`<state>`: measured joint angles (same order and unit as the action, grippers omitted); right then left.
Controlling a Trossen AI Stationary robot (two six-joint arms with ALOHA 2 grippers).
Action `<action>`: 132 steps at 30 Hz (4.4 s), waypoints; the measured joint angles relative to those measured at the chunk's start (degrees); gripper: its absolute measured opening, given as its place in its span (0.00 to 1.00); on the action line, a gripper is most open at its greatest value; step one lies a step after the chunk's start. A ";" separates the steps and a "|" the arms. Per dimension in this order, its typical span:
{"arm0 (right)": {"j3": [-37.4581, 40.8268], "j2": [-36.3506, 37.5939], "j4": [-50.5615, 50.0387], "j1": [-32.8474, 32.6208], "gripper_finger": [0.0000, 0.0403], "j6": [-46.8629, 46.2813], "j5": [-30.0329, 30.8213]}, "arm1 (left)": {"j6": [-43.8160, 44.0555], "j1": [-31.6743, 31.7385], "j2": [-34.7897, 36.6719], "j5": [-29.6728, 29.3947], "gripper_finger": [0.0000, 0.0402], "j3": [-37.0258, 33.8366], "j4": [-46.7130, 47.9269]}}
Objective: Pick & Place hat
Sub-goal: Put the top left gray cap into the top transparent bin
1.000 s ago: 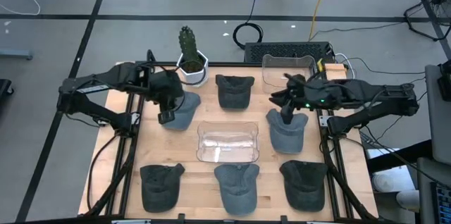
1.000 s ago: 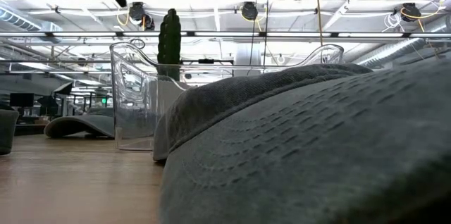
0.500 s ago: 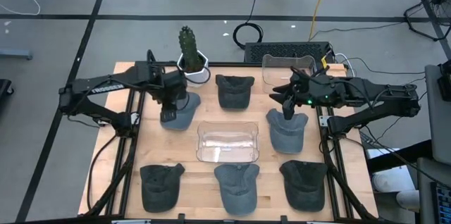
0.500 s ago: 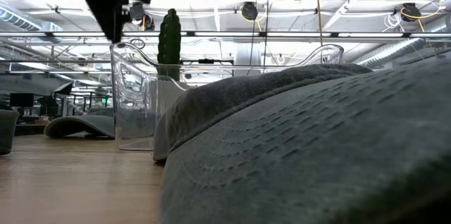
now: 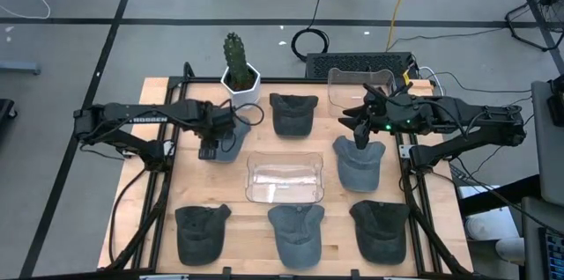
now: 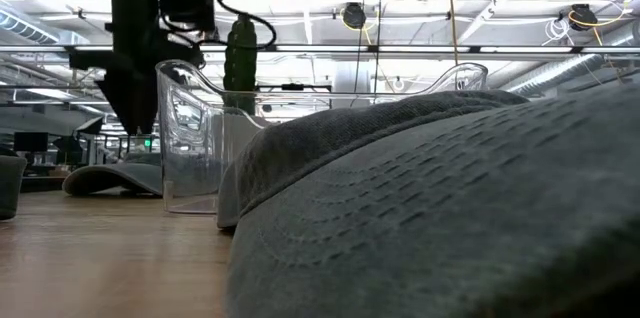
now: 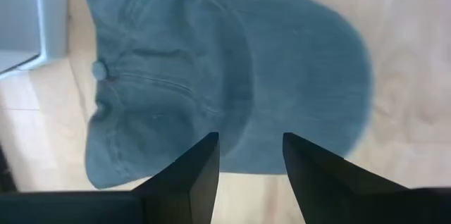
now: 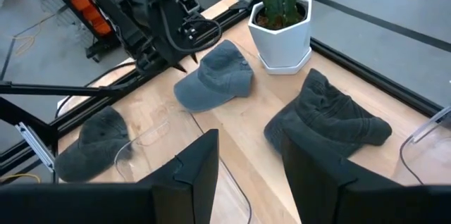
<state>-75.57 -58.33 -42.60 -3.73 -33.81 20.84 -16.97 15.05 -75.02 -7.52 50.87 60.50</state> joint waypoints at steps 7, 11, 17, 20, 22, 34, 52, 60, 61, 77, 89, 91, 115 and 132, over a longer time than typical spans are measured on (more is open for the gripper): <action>0.00 0.00 0.05 0.00 0.35 -2.09 0.00 | -4.45 0.00 0.02 -0.89 0.47 -4.15 -4.20; 0.00 0.00 0.01 -0.01 0.35 -4.12 -0.01 | -6.25 0.00 0.02 -3.67 0.52 -4.63 -4.44; 0.02 0.00 0.06 -0.02 0.35 -5.58 0.02 | -6.97 0.74 0.04 -0.04 0.58 -4.63 -4.49; 0.02 -0.02 0.09 -0.02 0.35 -5.69 0.02 | -7.96 2.02 0.06 1.12 0.60 -5.00 -6.89; 0.04 -0.05 0.48 -0.02 0.35 -6.27 0.02 | -8.17 3.22 0.06 1.67 0.60 -5.35 -8.81; 0.07 -2.25 5.50 -0.11 0.35 -7.57 -0.01 | -13.98 11.96 0.06 7.99 0.60 -5.52 -7.41; 0.07 -7.32 8.11 -0.13 0.35 -9.48 -4.63 | -22.02 17.22 0.02 12.05 0.55 -9.88 -7.73; 0.07 -7.28 8.12 -0.13 0.35 -8.68 -4.57 | -19.96 16.14 0.04 11.94 0.28 -10.05 -7.85; 0.07 -7.28 8.12 -0.13 0.35 -8.42 -4.55 | -19.65 15.85 0.04 11.80 0.24 -10.05 -7.74; 0.07 -7.28 10.86 0.77 0.35 2.17 -4.50 | -12.78 7.57 1.65 13.06 0.02 7.69 6.28; -1.45 -14.47 33.72 7.86 0.35 12.58 -18.71 | -5.01 -1.75 0.29 18.19 0.02 30.56 8.78; -4.84 -18.07 32.85 8.50 0.35 15.63 -21.81 | -3.68 -3.14 -0.71 18.24 0.03 32.59 9.12; -20.79 -38.19 19.07 7.50 0.35 28.92 -39.19 | 2.52 -10.53 -8.35 22.61 0.02 37.56 -1.28; -19.74 -36.79 22.90 8.50 0.37 28.51 -36.00 | -0.94 -12.47 -8.29 22.67 0.01 37.56 -0.82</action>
<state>-95.31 -95.11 -19.71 4.78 -5.30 -15.16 -17.91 2.58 -83.31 15.16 88.42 59.68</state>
